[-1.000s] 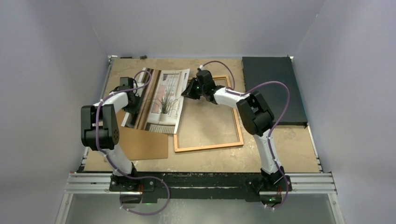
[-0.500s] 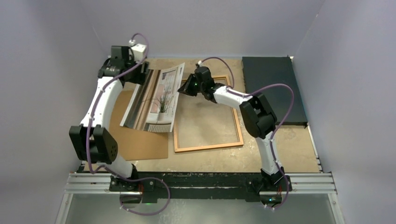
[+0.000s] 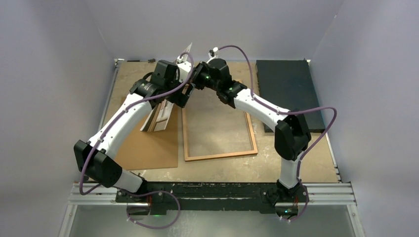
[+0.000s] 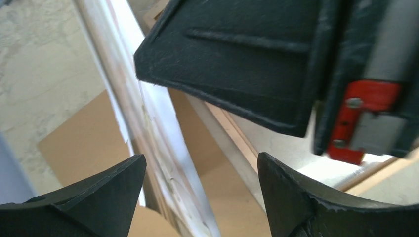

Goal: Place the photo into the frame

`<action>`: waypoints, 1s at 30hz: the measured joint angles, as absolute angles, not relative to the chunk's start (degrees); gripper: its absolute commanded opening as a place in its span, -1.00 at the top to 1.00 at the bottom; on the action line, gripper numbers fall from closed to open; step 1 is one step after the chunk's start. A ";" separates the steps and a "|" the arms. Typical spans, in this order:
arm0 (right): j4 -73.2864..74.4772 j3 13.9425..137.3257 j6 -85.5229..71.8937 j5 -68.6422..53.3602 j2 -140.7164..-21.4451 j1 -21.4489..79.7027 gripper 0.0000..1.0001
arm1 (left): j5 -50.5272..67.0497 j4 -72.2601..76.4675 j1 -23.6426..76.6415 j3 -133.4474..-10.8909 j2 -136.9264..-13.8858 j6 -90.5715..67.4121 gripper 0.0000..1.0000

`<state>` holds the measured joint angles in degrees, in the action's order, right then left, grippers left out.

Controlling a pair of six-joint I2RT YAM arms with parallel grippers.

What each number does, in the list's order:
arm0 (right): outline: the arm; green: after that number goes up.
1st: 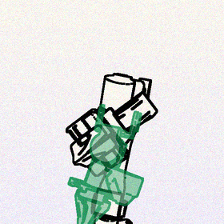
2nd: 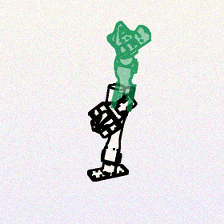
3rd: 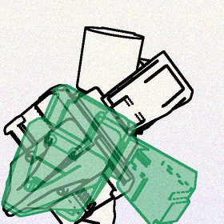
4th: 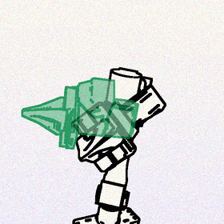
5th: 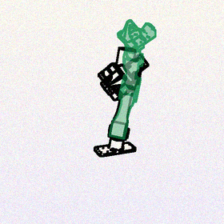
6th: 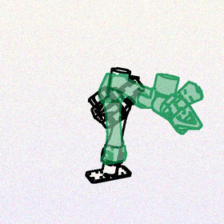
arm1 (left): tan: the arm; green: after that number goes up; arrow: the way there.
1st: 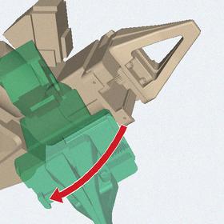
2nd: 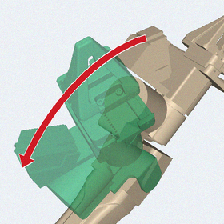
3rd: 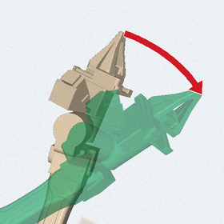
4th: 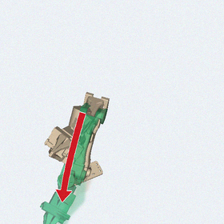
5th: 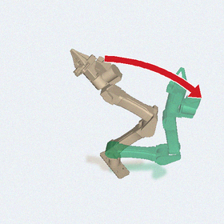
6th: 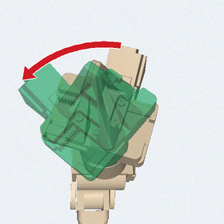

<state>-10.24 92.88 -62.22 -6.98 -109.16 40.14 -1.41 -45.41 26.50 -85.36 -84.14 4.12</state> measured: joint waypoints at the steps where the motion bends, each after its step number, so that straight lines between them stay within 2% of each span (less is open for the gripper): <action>1: -10.24 92.88 -62.57 -6.79 -108.66 40.14 1.00 | -3.36 -45.56 26.89 -85.36 -84.20 4.14 -0.53; 7: -9.69 92.88 -63.70 -6.31 -108.40 40.12 1.00 | -11.33 -43.94 28.60 -84.47 -83.96 5.10 -0.24; 14: -9.41 92.90 -64.55 -6.09 -108.49 40.47 1.00 | -15.42 -42.85 28.97 -80.31 -83.66 6.17 0.21; 16: -8.99 92.90 -64.62 -5.91 -108.53 40.58 1.00 | -16.05 -42.68 28.95 -79.85 -83.66 6.37 0.43; 17: -8.99 92.90 -64.69 -5.89 -108.60 40.60 1.00 | -16.34 -42.50 28.97 -79.85 -83.66 6.52 0.61; 20: -9.04 92.90 -64.88 -5.91 -108.60 40.71 1.00 | -17.04 -42.04 28.97 -79.85 -83.59 6.70 0.94; 22: -9.15 92.90 -64.93 -5.89 -108.60 40.84 1.00 | -17.63 -41.56 28.97 -79.85 -83.46 6.76 1.00; 23: -9.19 92.90 -64.95 -5.89 -108.60 40.86 0.93 | -18.04 -41.43 28.97 -79.85 -83.35 6.87 1.00; 24: -9.30 92.90 -64.95 -5.91 -108.60 40.86 0.78 | -18.46 -41.30 28.97 -79.85 -83.24 7.05 1.00; 28: -9.28 93.01 -65.34 -7.05 -108.60 40.84 -0.36 | -19.84 -40.77 28.97 -79.85 -82.81 7.20 1.00; 30: -9.30 93.01 -65.28 -7.60 -108.60 40.49 -0.72 | -20.49 -40.05 28.97 -79.85 -82.37 7.40 1.00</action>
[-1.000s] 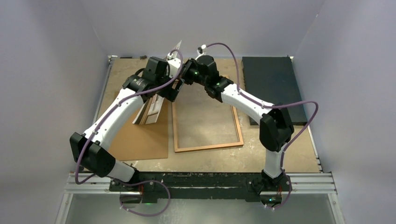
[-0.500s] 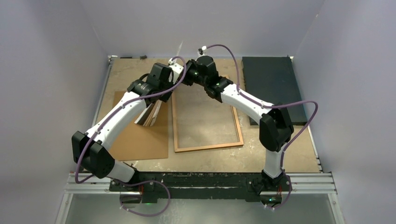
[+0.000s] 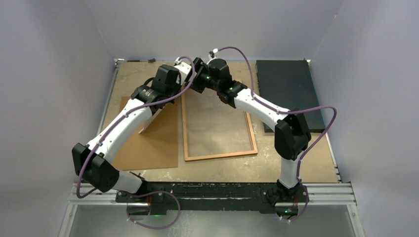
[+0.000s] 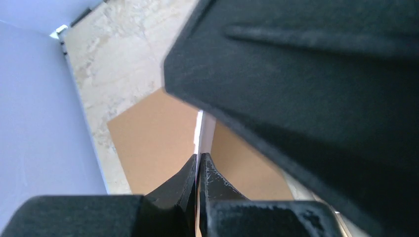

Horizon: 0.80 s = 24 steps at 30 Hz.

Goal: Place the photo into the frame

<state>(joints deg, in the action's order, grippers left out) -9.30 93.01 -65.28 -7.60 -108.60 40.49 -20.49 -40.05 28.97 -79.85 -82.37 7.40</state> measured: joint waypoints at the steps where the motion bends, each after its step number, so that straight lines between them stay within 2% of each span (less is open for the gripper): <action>1: -9.34 92.79 -64.93 -8.14 -108.57 39.92 -0.83 | -20.75 -39.51 28.95 -79.94 -81.80 8.08 1.00; 3: -10.48 91.88 -64.38 -10.24 -108.18 38.57 -0.97 | -21.45 -38.52 28.97 -80.12 -80.68 8.99 1.00; 10: -18.55 82.72 -62.96 -16.36 -99.48 32.10 -0.97 | -23.75 -34.30 28.97 -84.20 -79.70 13.30 1.00; 15: -30.96 75.99 -62.92 -21.98 -94.78 28.97 -0.98 | -24.01 -32.23 28.97 -91.15 -79.70 15.73 1.00; 19: -41.10 70.04 -64.01 -24.51 -96.36 28.84 -0.97 | -22.90 -31.40 28.97 -99.46 -79.92 15.62 1.00; 24: -62.00 63.61 -69.76 -25.61 -106.34 28.84 -0.97 | -18.90 -31.03 28.97 -106.80 -79.96 13.26 1.00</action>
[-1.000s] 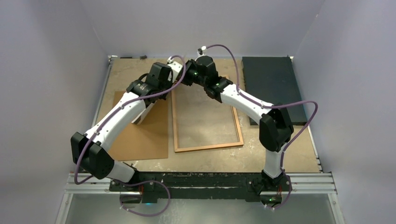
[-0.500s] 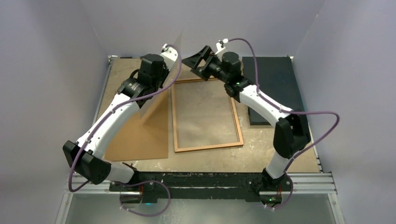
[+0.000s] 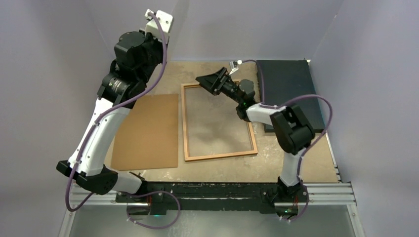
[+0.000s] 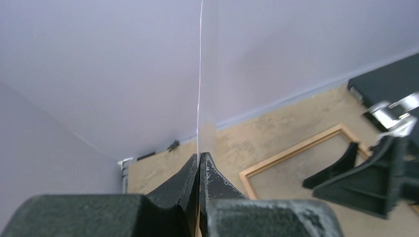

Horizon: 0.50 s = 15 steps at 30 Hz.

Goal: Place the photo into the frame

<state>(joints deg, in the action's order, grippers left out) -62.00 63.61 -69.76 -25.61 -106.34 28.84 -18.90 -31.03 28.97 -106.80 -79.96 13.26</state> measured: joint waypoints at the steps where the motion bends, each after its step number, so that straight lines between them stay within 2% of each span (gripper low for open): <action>1: -66.06 63.26 -71.40 -25.78 -108.88 28.84 -0.97 | -18.02 -31.14 28.97 -107.90 -80.03 12.62 1.00; 7: -78.89 70.06 -78.98 -27.24 -123.46 28.88 -0.97 | -12.95 -32.36 28.97 -111.53 -79.88 8.47 1.00; 15: -84.14 82.15 -83.50 -27.94 -128.79 30.30 -0.97 | -10.44 -33.76 28.97 -111.53 -79.46 6.44 1.00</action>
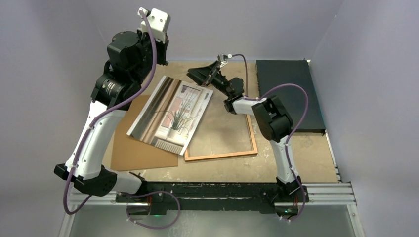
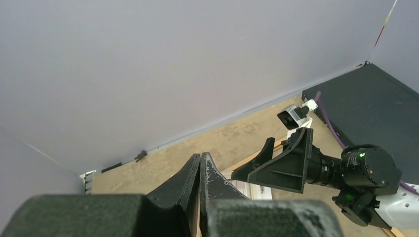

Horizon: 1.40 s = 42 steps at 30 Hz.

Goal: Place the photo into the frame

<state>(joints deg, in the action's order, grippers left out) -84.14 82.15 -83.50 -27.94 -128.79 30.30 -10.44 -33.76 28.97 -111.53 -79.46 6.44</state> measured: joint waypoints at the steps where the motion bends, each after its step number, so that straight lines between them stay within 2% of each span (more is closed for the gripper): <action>1: -83.92 82.21 -83.11 -27.97 -128.46 30.79 -0.97 | -10.50 -33.67 28.97 -111.18 -79.29 6.50 1.00; 5: -75.53 81.89 -78.74 -27.94 -126.26 32.82 -0.97 | -13.30 -32.62 27.90 -101.25 -75.11 7.16 1.00; 8: -61.14 79.66 -71.26 -26.04 -120.70 34.09 -0.97 | -10.72 -33.36 19.38 -92.73 -74.22 7.73 1.00; 12: -42.22 79.48 -60.01 -20.12 -111.98 35.75 -0.94 | -8.27 -33.95 -0.16 -85.89 -83.55 9.82 1.00; 16: -29.58 80.51 -54.04 -15.94 -106.41 36.45 -0.83 | -7.20 -34.72 -8.01 -81.87 -94.59 11.92 1.00; 19: -23.24 80.31 -51.99 -13.74 -105.62 36.05 -0.68 | -5.87 -34.83 -8.54 -79.22 -99.46 13.06 1.00; 23: -17.63 77.41 -50.92 -12.49 -106.45 35.18 -0.57 | -3.42 -34.04 -7.88 -77.62 -101.03 13.08 1.00; 32: -13.67 70.72 -50.19 -12.47 -108.62 34.48 -0.44 | 0.47 -29.04 -7.79 -73.58 -101.06 12.53 1.00; 42: -13.76 70.26 -49.41 -11.44 -111.63 34.48 -0.36 | 1.39 -26.55 -7.79 -70.48 -102.85 11.42 1.00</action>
<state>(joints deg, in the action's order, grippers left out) -13.76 70.26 -49.41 -11.44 -111.63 34.48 1.39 -26.55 -7.79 -70.48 -102.85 11.42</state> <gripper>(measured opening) 0.688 0.003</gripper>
